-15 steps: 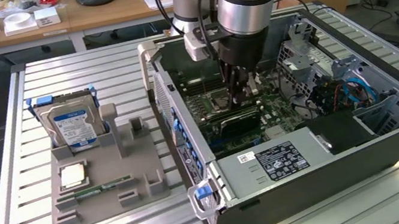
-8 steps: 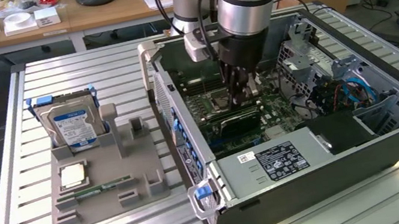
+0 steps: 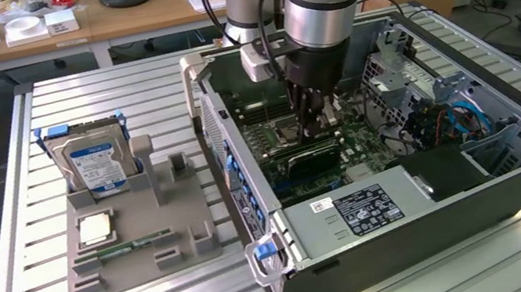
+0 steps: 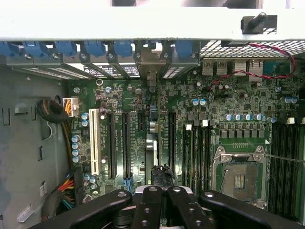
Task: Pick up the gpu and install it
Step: 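Press down on the gpu until it lock into place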
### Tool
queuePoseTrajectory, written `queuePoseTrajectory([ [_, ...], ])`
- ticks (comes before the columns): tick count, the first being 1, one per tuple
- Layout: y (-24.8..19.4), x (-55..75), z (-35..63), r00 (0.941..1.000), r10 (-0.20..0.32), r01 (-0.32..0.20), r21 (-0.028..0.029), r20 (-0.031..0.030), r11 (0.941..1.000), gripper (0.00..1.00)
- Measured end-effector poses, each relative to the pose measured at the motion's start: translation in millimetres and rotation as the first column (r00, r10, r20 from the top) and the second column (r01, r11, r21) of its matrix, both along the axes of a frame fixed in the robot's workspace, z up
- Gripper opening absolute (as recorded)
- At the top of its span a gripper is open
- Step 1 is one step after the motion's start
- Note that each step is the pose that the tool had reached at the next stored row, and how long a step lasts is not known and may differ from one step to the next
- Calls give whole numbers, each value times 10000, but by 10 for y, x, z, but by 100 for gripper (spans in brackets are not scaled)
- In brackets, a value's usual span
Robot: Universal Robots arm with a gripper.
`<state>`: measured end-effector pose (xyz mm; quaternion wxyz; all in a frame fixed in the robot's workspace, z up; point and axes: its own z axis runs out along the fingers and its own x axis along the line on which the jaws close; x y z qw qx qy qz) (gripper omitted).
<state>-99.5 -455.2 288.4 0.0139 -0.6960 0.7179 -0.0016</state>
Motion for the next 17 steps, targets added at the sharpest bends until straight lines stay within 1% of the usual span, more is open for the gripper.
queuePoseTrajectory([
  [5,0,0,-25,10000,0,0,1,0,10000,11],
  [12,-2,0,-27,10000,-1,1,0,-1,10000,11],
  [17,-2,0,-48,10000,0,0,-1,-1,10000,11],
])
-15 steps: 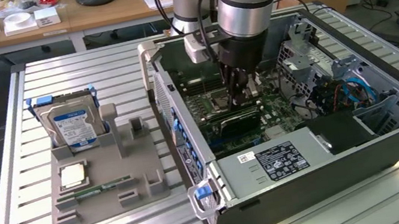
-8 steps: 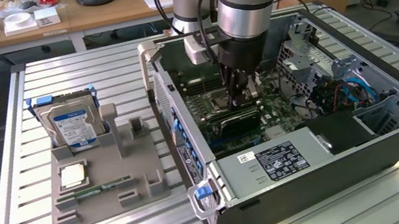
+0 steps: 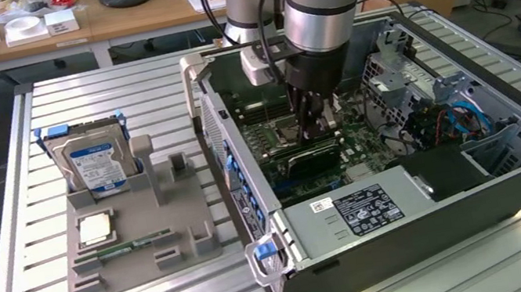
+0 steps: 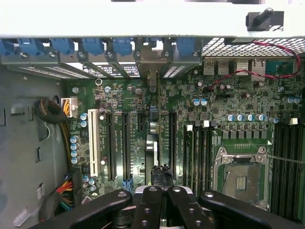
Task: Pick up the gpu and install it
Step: 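Press down on the gpu until it lock into place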
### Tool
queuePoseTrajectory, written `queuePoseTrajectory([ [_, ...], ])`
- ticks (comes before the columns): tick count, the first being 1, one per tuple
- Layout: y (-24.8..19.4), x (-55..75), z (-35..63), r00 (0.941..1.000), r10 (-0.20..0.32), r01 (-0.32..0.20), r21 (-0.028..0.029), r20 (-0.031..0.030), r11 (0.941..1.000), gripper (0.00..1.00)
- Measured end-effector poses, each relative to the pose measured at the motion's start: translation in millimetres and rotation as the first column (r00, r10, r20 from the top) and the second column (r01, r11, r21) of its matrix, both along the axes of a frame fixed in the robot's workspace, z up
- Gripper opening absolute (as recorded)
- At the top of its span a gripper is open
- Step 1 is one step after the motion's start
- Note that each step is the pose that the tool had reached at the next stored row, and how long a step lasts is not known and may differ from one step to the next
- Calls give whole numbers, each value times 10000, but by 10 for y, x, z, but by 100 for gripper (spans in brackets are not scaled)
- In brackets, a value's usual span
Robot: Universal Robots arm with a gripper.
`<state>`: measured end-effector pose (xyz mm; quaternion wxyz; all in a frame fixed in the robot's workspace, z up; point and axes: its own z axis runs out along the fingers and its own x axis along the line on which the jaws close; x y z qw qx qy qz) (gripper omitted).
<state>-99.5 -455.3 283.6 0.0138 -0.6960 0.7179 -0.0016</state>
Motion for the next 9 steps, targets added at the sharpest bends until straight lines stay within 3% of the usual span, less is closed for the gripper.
queuePoseTrajectory([
  [9,-14,0,-1,10000,-1,1,2,1,10000,11],
])
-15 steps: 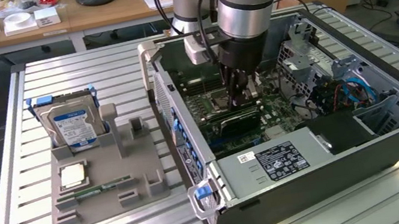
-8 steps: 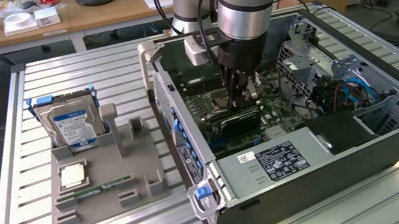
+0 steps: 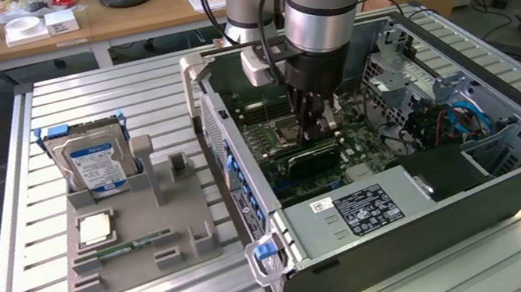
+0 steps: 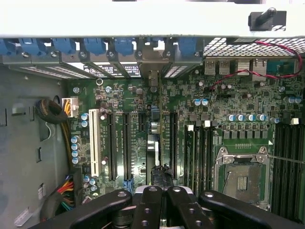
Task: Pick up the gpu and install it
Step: 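Press down on the gpu until it lock into place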
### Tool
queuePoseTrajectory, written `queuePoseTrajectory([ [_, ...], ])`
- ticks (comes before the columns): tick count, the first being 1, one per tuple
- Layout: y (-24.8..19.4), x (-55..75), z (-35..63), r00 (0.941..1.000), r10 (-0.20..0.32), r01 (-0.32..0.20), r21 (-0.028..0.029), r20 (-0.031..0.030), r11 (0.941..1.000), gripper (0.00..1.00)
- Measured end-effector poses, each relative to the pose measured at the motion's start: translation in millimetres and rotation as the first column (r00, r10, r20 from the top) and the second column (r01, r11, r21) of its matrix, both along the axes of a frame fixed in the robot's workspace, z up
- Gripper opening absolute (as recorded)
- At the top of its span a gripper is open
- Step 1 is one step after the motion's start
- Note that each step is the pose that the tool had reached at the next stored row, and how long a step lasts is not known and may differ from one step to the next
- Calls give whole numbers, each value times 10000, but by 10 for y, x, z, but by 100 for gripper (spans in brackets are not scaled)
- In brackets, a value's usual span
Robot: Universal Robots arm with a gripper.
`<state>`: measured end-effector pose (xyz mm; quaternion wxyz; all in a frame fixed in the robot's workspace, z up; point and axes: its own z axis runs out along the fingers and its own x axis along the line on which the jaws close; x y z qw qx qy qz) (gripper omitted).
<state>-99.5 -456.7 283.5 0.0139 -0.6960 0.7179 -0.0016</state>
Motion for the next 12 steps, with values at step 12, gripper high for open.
queuePoseTrajectory([
  [12,-3,0,-68,10000,1,-1,-1,0,10000,11],
])
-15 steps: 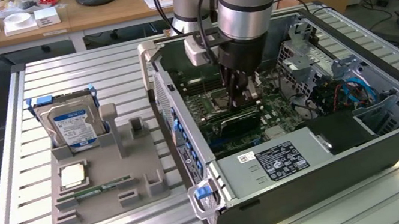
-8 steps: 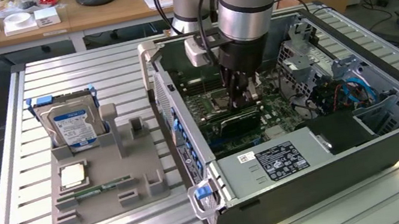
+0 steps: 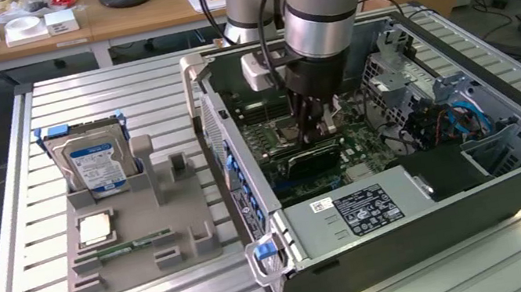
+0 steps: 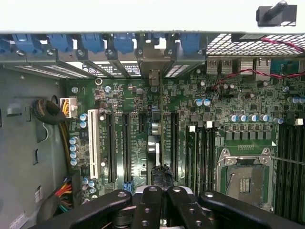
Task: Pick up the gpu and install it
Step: 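Press down on the gpu until it lock into place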
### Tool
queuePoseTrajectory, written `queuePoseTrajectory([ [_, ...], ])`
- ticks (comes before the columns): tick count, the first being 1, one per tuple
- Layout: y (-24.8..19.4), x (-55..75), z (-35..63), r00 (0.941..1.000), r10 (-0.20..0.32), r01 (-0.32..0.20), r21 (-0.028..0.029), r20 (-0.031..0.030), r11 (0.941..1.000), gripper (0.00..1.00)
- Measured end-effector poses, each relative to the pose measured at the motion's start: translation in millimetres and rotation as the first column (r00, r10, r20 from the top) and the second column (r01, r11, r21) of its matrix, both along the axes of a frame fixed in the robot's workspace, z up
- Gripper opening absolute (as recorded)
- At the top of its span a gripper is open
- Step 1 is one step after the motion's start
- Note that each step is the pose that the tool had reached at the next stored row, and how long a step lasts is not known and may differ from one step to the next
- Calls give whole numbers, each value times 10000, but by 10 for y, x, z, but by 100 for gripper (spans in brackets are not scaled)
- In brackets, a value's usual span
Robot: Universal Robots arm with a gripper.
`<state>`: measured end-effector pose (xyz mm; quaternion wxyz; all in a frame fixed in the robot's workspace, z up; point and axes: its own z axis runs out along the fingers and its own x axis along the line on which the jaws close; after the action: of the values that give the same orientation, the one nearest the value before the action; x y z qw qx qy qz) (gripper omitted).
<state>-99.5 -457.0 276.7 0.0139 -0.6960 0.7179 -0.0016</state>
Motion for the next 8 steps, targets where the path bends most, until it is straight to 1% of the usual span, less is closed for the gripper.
queuePoseTrajectory([
  [8,31,0,-33,10000,-1,1,-1,-1,10000,11],
])
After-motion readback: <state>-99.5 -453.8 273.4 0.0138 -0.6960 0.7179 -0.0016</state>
